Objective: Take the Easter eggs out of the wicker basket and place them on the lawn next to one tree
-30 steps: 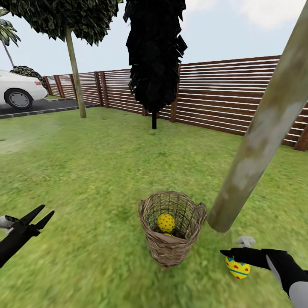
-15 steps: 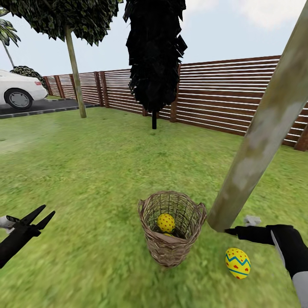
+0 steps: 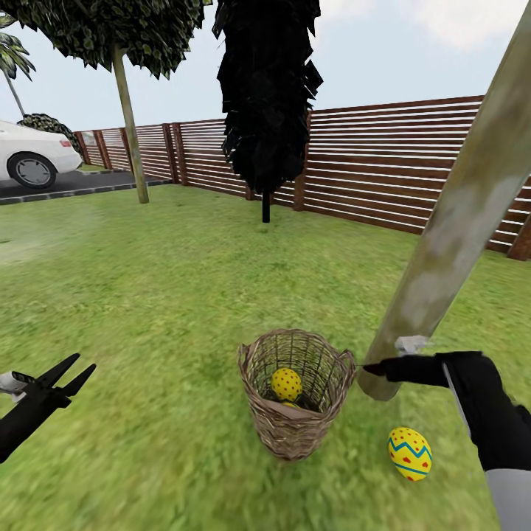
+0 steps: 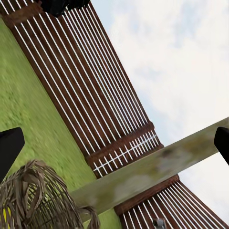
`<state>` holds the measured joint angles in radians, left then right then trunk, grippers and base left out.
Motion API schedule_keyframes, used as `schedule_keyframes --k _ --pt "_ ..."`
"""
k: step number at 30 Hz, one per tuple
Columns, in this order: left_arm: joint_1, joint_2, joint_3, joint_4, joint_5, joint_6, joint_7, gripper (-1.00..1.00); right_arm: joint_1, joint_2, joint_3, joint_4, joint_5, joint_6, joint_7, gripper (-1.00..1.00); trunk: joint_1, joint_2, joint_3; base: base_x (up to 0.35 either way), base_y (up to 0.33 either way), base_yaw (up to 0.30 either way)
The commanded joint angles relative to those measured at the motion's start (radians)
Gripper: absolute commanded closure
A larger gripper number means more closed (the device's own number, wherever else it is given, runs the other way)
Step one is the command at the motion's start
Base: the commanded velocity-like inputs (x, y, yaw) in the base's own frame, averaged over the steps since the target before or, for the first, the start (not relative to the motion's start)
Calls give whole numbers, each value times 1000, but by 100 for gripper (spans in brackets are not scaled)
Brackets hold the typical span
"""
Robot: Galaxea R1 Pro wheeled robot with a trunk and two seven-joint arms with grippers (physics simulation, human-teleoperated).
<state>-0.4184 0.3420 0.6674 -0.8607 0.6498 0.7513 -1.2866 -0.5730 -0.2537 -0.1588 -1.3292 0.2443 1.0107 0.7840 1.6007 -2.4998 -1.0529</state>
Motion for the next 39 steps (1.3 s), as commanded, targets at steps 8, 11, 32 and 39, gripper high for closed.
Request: schedule_keyframes --k 8,11,32,39 --pt "-1 0 0 0 2 10 -2 -100 -1 76 65 -71 8 1 11 -100 0 0 -1 0 0 0" --pt "-1 0 0 0 2 10 -2 -100 -3 108 89 -90 10 0 11 -100 0 0 -1 0 0 0" --pt "-1 -3 0 -1 6 10 -1 -100 -5 374 230 24 3 -5 -444 -100 0 0 3 99 116 -30" --pt "-1 -3 0 0 5 10 -2 -100 -4 382 271 125 -5 -9 -528 -100 0 0 11 219 243 -205"
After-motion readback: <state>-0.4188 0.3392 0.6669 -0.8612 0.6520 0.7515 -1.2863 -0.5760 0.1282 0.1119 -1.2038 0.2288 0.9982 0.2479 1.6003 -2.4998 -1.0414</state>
